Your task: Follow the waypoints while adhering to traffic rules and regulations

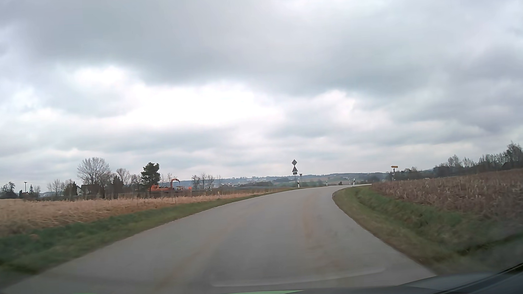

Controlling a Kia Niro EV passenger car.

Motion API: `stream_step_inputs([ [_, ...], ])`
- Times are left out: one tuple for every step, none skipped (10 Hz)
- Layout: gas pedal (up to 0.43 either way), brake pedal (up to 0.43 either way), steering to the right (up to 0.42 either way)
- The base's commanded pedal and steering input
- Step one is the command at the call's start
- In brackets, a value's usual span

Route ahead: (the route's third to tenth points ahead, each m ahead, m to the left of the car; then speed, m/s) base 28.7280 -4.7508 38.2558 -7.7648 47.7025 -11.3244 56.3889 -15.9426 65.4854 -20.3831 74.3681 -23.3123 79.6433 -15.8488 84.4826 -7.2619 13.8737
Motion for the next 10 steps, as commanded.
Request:
stream_step_inputs([
  [0.0, 0.0, 0.041],
  [0.0, 0.0, 0.041],
  [0.0, 0.0, 0.041],
  [0.0, 0.0, 0.041],
  [0.0, 0.0, 0.041],
  [0.0, 0.0, 0.041],
  [0.0, 0.0, 0.041],
  [0.0, 0.0, 0.041],
  [0.0, 0.0, 0.041],
  [0.0, 0.0, 0.041],
])
